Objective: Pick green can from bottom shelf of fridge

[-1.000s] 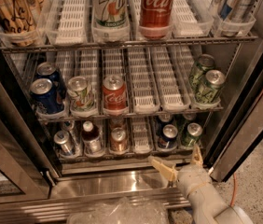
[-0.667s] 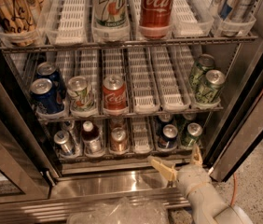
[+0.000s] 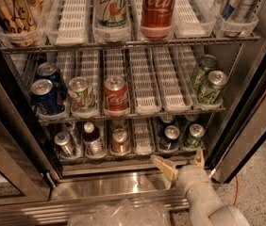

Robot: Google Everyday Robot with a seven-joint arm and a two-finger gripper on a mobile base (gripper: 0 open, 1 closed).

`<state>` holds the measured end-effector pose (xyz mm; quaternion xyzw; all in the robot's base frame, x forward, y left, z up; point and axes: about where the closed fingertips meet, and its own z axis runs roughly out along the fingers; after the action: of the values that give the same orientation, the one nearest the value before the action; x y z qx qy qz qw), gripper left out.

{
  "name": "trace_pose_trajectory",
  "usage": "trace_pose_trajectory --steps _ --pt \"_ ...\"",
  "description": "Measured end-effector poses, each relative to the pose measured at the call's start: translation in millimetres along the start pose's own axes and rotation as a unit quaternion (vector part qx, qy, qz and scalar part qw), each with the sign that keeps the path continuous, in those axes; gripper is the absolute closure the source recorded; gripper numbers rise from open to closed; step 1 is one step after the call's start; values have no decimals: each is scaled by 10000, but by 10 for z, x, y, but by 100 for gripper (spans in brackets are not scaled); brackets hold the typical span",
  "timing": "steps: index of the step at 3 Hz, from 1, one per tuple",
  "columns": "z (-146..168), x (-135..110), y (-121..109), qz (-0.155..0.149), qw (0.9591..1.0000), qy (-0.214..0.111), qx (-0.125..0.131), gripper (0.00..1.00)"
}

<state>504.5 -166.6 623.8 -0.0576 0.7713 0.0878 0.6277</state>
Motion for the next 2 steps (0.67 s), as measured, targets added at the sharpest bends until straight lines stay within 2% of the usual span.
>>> trace_pose_trajectory --steps 1,2 --pt "0 101 -89 -21 9997 190 169 0" --pt "0 101 -88 -21 9997 189 167 0"
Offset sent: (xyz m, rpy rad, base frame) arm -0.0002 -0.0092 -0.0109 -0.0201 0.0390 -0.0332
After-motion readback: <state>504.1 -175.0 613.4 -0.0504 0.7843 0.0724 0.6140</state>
